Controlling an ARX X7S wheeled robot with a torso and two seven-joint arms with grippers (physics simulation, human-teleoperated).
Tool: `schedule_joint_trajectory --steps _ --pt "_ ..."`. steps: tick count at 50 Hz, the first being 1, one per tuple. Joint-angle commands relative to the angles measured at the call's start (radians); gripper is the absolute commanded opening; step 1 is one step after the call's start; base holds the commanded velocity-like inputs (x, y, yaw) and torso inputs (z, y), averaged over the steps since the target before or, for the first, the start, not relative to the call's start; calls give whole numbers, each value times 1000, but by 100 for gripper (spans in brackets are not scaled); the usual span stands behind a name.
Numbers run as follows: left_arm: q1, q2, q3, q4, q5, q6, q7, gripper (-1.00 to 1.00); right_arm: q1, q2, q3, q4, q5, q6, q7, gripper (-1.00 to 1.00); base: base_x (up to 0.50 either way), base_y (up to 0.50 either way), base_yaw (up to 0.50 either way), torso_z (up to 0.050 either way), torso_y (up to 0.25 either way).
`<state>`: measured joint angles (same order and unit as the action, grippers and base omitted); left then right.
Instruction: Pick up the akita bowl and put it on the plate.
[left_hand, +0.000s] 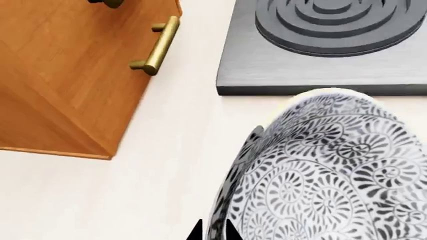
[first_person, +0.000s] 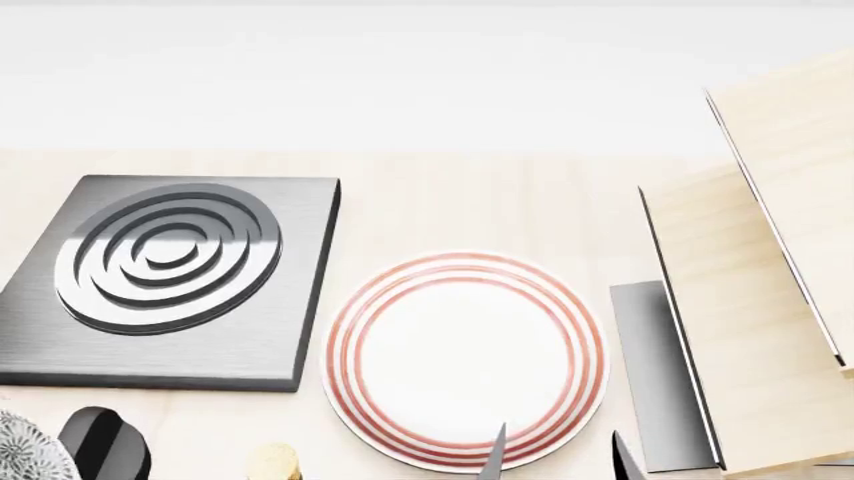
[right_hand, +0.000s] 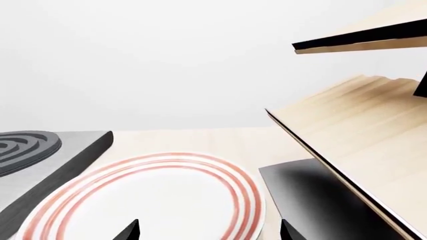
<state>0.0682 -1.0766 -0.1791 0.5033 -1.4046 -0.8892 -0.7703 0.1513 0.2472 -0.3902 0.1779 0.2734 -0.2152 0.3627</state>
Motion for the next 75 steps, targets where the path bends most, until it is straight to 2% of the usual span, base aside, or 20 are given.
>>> schedule_joint_trajectory --steps 1,9,18,24,37,53,58,63,65,67,69,70,75 --pt "34 9 -133 97 120 105 55 -100 -1 5 -4 -7 2 0 3 100 0 0 0 0 0" --pt "-17 23 -148 129 169 161 67 -100 -6 11 -6 -24 5 3 6 100 0 0 0 0 0" --pt "-243 56 19 84 201 159 59 -100 -9 16 -6 -34 9 1 9 100 0 0 0 0 0" --pt "-401 128 144 18 279 164 91 -100 -8 16 -6 -28 9 -1 10 100 0 0 0 0 0" --pt "-505 196 202 -12 370 232 148 -100 -4 16 -11 -19 12 -5 11 100 0 0 0 0 0" --pt "-620 273 295 -80 431 233 181 -100 -3 14 -19 -5 14 -12 8 100 0 0 0 0 0" --pt "-682 317 326 -129 426 233 219 -100 -2 14 -21 -6 16 -12 9 100 0 0 0 0 0" --pt "-746 382 315 -216 301 195 253 -100 -2 15 -22 -3 15 -14 10 100 0 0 0 0 0" --pt "-762 389 332 -226 307 185 255 -100 -1 15 -22 1 16 -16 9 100 0 0 0 0 0" --pt "-791 411 324 -270 226 151 278 -100 1 12 -24 7 16 -19 9 100 0 0 0 0 0" --pt "-809 428 326 -298 212 136 251 -100 0 12 -25 7 15 -19 9 100 0 0 0 0 0" --pt "-818 441 321 -317 186 137 281 -100 1 12 -25 11 16 -21 8 100 0 0 0 0 0" --pt "-870 488 325 -405 135 106 264 -100 4 11 -27 19 16 -25 7 100 0 0 0 0 2"
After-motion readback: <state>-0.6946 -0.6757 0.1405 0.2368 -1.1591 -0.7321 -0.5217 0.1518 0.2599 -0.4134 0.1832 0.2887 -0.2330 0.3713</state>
